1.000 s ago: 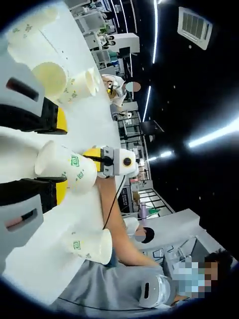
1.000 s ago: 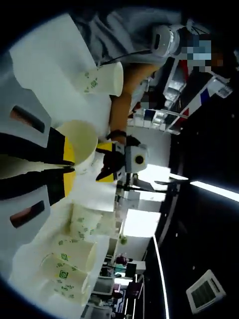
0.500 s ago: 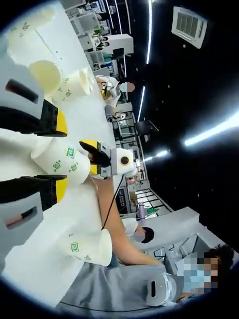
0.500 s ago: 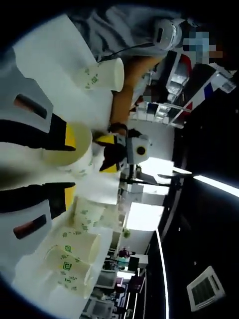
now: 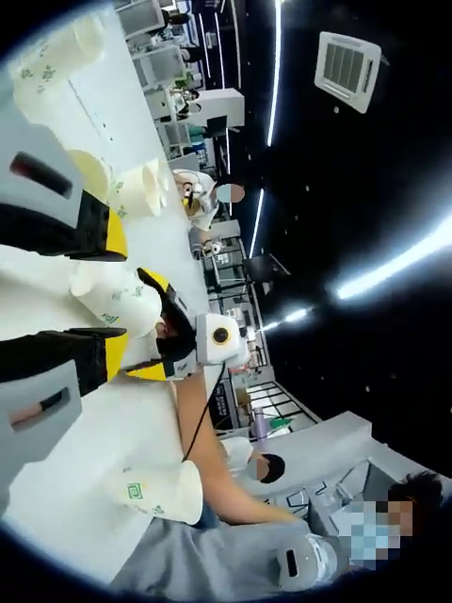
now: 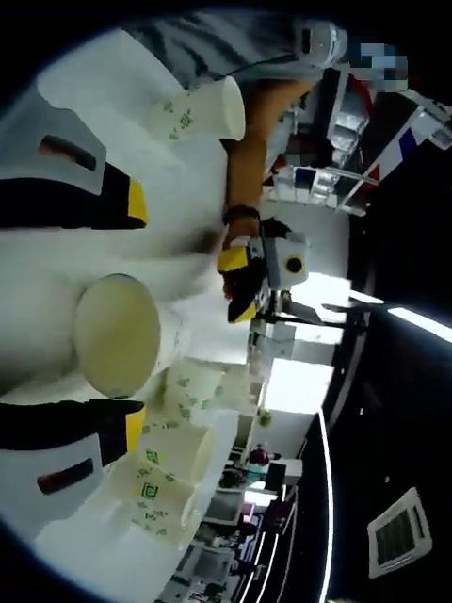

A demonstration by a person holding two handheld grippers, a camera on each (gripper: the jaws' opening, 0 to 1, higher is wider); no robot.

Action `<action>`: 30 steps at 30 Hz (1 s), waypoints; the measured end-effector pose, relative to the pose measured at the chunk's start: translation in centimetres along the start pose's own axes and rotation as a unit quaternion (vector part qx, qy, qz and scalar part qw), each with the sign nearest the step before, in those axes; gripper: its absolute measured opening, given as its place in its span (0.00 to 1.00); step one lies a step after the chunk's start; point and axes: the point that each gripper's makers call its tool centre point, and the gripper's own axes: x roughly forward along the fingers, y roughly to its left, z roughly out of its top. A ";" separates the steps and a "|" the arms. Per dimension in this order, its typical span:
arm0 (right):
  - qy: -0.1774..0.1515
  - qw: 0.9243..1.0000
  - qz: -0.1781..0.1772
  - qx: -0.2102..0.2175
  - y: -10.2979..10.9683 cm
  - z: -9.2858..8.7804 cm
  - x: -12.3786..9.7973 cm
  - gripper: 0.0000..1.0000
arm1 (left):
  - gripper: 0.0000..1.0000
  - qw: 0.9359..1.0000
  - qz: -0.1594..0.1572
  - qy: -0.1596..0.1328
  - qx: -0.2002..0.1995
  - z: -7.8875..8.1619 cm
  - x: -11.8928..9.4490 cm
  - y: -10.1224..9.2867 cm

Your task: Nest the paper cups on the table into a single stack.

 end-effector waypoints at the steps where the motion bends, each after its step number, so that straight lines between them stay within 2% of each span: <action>1: 0.006 1.000 -0.006 -0.004 -0.3 -0.3 0.2 0.68 | 0.30 1.000 0.000 0.001 0.001 0.0 0.0 0.0; 5: 0.007 1.000 -0.010 0.008 -1.0 -0.7 0.4 0.57 | 0.30 1.000 0.001 0.003 0.001 -0.2 0.0 0.1; 8: -0.002 1.000 -0.011 0.022 -1.3 -0.5 0.6 0.57 | 0.30 1.000 0.006 0.001 0.001 -0.1 -0.1 0.3; 11: -0.003 0.999 -0.018 0.029 -1.6 -0.4 1.0 0.61 | 0.30 1.000 0.008 -0.001 0.000 -0.1 -0.2 0.5; 13: -0.003 0.999 -0.025 0.026 -1.8 -0.4 1.1 0.57 | 0.29 1.000 0.010 0.000 0.001 -0.2 -0.2 0.7; 17: -0.007 0.999 -0.028 0.029 -2.0 -0.2 1.1 0.57 | 0.29 1.000 0.012 0.000 0.002 -0.2 -0.3 0.8; 30: -0.043 0.999 0.003 0.014 -0.3 1.7 0.8 0.56 | 0.29 1.000 0.012 0.004 0.001 -0.5 -0.3 1.1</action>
